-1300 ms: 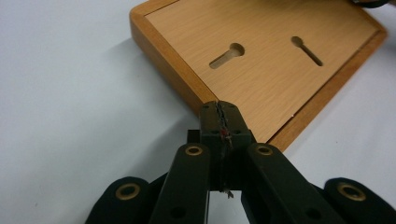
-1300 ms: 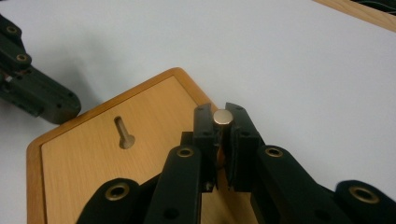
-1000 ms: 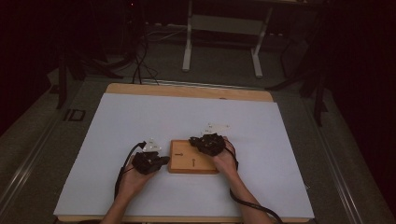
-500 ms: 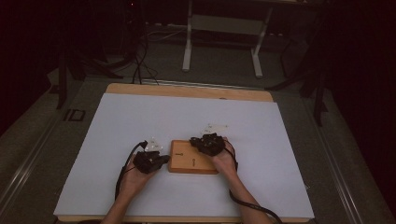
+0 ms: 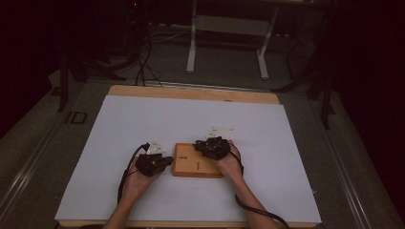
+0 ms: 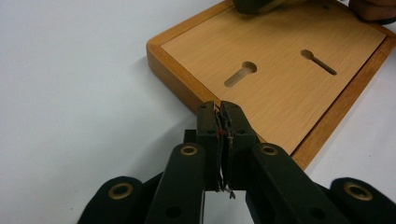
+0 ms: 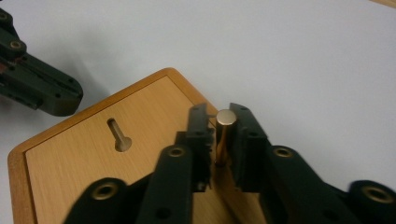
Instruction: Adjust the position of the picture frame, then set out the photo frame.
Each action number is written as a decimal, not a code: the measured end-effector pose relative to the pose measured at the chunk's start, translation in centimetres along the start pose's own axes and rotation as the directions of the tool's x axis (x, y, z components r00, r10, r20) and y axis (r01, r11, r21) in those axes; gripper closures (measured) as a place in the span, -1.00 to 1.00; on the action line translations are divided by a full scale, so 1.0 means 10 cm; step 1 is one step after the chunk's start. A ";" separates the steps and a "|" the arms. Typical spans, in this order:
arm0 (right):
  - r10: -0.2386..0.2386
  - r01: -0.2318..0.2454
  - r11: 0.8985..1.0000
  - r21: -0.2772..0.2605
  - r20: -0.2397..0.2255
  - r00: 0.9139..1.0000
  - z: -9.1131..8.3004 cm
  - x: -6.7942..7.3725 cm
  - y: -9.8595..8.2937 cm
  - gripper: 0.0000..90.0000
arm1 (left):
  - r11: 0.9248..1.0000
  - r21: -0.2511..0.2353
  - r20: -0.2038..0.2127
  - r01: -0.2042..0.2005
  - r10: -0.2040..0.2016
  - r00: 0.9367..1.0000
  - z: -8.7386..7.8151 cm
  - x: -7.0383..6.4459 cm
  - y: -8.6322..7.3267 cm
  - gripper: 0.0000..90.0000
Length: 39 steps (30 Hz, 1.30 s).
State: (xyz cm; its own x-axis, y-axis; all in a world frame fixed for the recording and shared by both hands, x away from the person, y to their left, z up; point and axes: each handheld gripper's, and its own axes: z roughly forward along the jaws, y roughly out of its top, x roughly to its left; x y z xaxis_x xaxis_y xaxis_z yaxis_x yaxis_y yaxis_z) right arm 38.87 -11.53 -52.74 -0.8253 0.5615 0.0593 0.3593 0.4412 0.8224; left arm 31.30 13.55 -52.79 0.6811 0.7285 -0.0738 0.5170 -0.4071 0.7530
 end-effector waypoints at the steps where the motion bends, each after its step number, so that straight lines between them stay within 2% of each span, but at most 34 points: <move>1: -0.002 0.002 1.000 0.000 0.003 1.000 0.00 0.01 0.00 0.59 | 1.000 -0.008 0.001 0.000 0.000 1.000 0.00 0.00 0.00 0.92; 5: -0.009 0.009 1.000 -0.004 -0.004 1.000 -0.04 0.02 -0.03 0.37 | 1.000 -0.030 0.007 -0.010 0.010 1.000 -0.02 0.00 0.01 0.90; 11: -0.053 0.053 0.999 0.010 0.027 0.998 -0.15 0.05 -0.05 0.18 | 0.999 -0.042 0.008 -0.018 0.019 1.000 -0.02 0.00 0.02 0.89; 18: -0.072 0.071 0.997 0.021 0.043 0.996 -0.27 0.05 -0.07 0.14 | 0.998 -0.051 0.013 -0.032 0.033 0.999 -0.02 -0.01 0.03 0.82; 21: -0.066 0.065 0.998 0.024 0.051 0.997 -0.31 0.04 -0.09 0.14 | 0.998 -0.056 0.012 -0.030 0.031 0.999 -0.02 -0.01 0.03 0.78; 27: -0.066 0.065 0.998 0.015 0.050 0.997 -0.36 0.06 -0.12 0.12 | 0.998 -0.053 0.011 -0.029 0.030 0.999 -0.01 -0.01 0.03 0.68; 39: -0.062 0.062 0.998 0.005 0.035 0.997 -0.54 0.13 -0.27 0.12 | 0.998 -0.063 0.043 -0.023 0.026 0.999 0.02 -0.06 0.07 0.53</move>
State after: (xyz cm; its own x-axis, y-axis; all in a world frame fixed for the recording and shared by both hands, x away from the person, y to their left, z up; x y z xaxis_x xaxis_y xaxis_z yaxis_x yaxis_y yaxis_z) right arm 34.50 -15.77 -51.81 -0.8304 0.5570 -0.0118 0.3095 0.4787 0.8216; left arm 31.38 12.76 -52.32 0.7159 0.6933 -0.0828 0.4679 -0.3884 0.7939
